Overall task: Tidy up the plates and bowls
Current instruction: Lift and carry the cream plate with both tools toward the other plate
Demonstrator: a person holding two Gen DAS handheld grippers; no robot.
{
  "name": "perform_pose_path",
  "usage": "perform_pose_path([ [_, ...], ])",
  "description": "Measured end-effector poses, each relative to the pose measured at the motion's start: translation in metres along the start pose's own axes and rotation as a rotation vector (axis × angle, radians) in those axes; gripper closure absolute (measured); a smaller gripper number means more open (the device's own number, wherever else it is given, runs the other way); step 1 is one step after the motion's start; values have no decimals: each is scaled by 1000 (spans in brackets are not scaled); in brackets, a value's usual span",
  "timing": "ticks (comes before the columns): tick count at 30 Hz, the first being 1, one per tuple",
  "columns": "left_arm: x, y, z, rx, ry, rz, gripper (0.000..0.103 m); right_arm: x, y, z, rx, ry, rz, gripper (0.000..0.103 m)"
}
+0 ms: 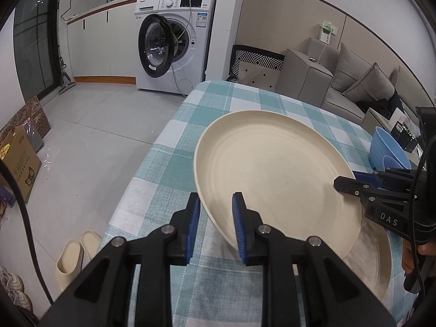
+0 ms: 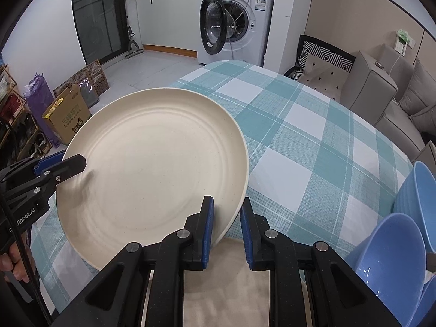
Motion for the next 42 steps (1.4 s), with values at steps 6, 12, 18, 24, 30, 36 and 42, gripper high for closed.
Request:
perform_pose_path([
  [6,-1,8,-9,12,-17,-10,81,8,14,-4,13,-17,-9,84],
  [12,0,17,-20,21,-44,-19,81,16,28,-9,25,-32,-18,84],
  [18,2,22,-30,30,-69,-21,81,29,39,-14,34,-60,-21,84],
  [24,4,26,-41,40,-96,-23,81,40,45,-19,47,-77,-12,83],
  [30,6,29,-51,51,-119,-25,81,48,58,-24,67,-91,-17,83],
  [36,9,31,-59,55,-144,-23,81,56,61,-30,76,-112,-15,83],
  [42,11,34,-63,59,-158,-23,81,64,65,-33,67,-132,-15,83],
])
Point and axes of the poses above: each gripper's, at about its wrist camera, not at the fingertips, and y roughly against the way its jaws point, z to its left, x to its underside, the point moved 1 cm from there along -y, roughly the way its jaws point, and after that the axes turned 8 degrees about -x, right-handed, at the moved point
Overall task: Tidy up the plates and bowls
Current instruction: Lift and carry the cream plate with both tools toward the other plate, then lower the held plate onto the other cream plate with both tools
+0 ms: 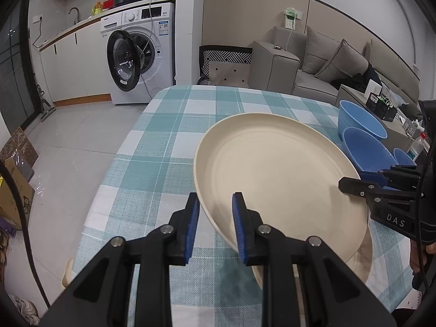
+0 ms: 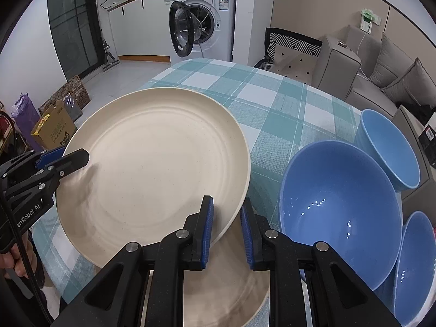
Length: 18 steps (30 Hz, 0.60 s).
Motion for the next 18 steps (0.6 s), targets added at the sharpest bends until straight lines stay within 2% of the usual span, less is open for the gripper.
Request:
perform_pose_path([
  [18,19,13,-23,3,-51,0,81,29,12,-11,-2,-35,-2,83],
])
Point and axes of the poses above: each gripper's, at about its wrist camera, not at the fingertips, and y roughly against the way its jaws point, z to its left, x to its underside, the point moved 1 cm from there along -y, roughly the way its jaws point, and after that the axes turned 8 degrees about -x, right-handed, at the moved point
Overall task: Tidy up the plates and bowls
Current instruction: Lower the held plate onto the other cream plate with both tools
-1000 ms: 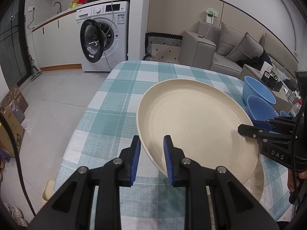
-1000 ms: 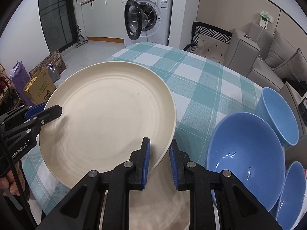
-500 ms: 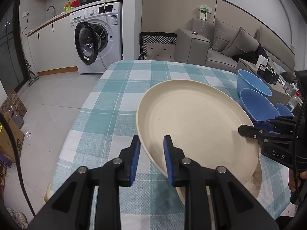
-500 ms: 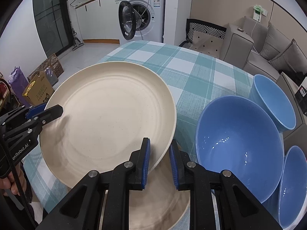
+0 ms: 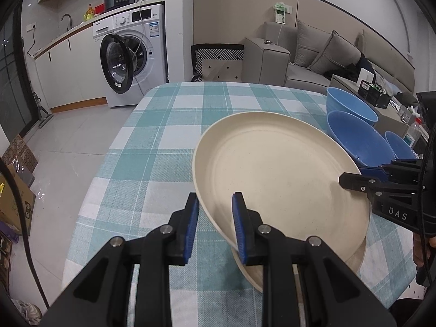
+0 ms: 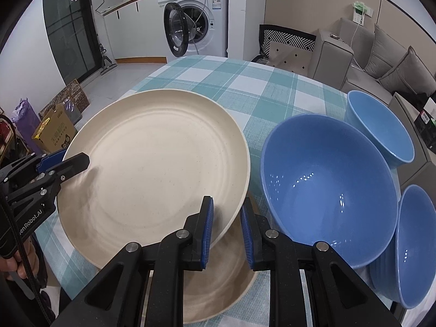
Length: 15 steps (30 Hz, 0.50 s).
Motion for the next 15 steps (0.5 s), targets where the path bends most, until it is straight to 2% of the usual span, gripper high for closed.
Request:
perform_pose_path([
  [15,11,7,-13,4,-33,6,81,22,11,-4,6,-9,2,82],
])
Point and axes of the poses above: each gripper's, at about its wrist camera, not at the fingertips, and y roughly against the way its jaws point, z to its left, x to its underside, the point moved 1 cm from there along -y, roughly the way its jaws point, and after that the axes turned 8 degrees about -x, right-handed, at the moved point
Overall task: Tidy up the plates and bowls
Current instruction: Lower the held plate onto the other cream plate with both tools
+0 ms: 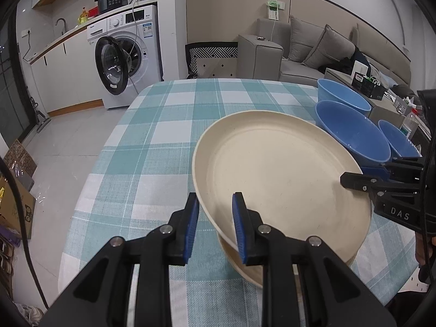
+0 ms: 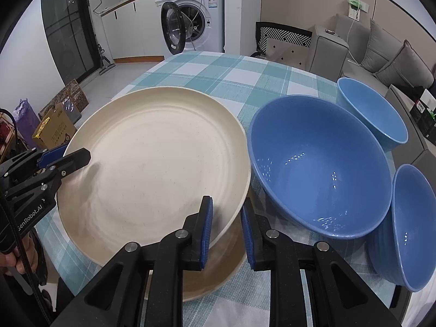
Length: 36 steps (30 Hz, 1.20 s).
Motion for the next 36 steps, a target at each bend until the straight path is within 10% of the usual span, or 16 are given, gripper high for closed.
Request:
perform_pose_path([
  [36,18,0,-24,-15,-103,50,79,30,3,-3,29,-2,35,81],
])
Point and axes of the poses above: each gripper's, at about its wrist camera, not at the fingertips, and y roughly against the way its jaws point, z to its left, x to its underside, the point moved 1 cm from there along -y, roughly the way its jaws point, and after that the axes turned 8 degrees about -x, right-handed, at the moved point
